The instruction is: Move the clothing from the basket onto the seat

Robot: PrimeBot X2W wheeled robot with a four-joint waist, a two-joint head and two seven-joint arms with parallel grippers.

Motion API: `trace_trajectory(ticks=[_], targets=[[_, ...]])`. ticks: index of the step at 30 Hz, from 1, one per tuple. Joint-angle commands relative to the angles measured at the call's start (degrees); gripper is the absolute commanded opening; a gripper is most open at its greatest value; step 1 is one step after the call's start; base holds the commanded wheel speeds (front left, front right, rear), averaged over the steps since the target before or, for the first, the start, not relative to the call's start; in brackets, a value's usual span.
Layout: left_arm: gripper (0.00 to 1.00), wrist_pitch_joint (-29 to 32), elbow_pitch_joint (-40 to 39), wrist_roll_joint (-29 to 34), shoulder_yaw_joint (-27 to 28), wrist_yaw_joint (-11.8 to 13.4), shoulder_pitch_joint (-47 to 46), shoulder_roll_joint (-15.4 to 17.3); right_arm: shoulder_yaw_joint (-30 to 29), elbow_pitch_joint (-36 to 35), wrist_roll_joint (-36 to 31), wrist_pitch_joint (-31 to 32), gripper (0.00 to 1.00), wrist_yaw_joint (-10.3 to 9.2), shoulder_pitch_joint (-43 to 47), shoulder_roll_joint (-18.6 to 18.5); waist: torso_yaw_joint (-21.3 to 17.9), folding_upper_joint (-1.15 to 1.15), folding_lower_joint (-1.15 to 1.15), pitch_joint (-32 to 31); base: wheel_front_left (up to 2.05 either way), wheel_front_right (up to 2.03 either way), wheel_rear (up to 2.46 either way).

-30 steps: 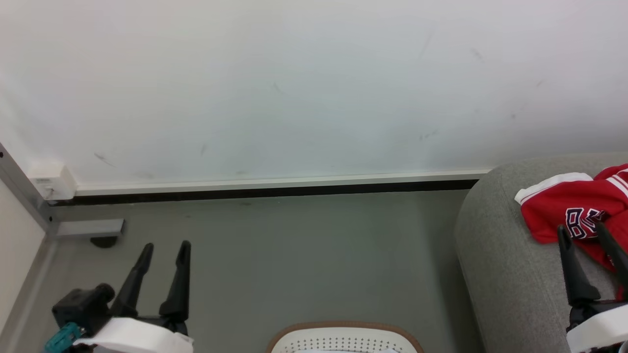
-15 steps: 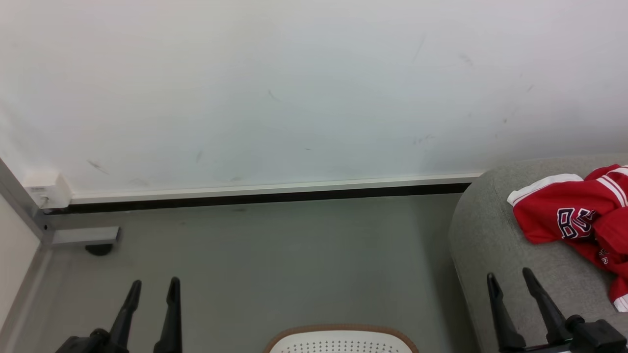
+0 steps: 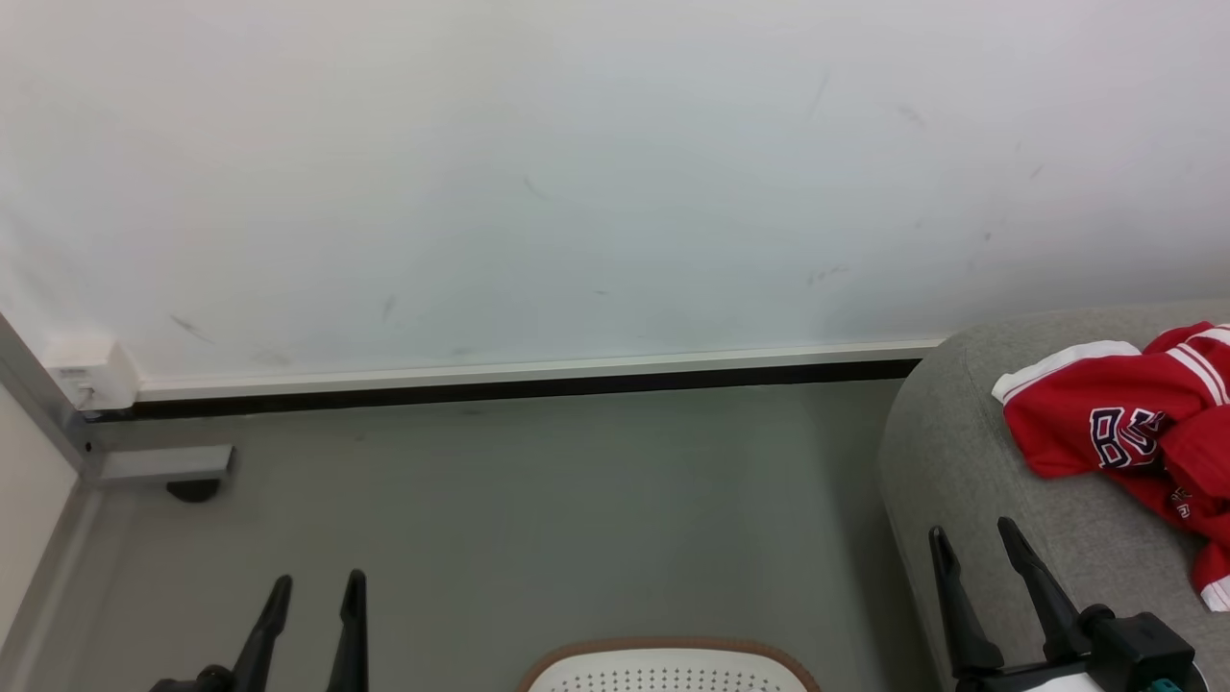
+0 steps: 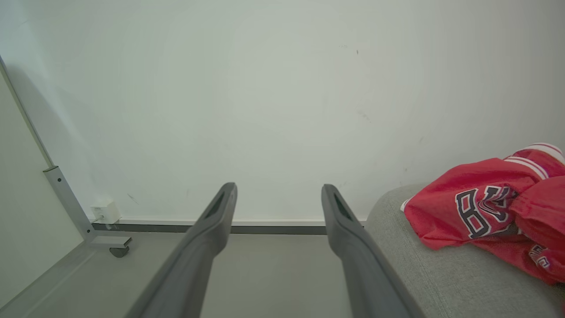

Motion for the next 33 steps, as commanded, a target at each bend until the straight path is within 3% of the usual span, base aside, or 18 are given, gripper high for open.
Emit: trace_trajectory(ticks=[1, 33], targets=[[1.0, -0.01, 0.37, 0.55, 0.47, -0.28, -0.44, -0.26, -0.15, -0.37, 0.6, -0.19, 1.0, -0.13, -0.8, 0.17, 0.14, 0.0, 0.0, 0.05, 0.0, 0.0, 0.0], [1.0, -0.02, 2.24, 2.4, 1.37, -1.7, -1.83, -1.77, 1.31, 1.32, 0.9, -0.21, 1.0, -0.13, -2.69, -0.01, 0.5, 0.0, 0.0, 0.45, 0.0, 0.0, 0.0]])
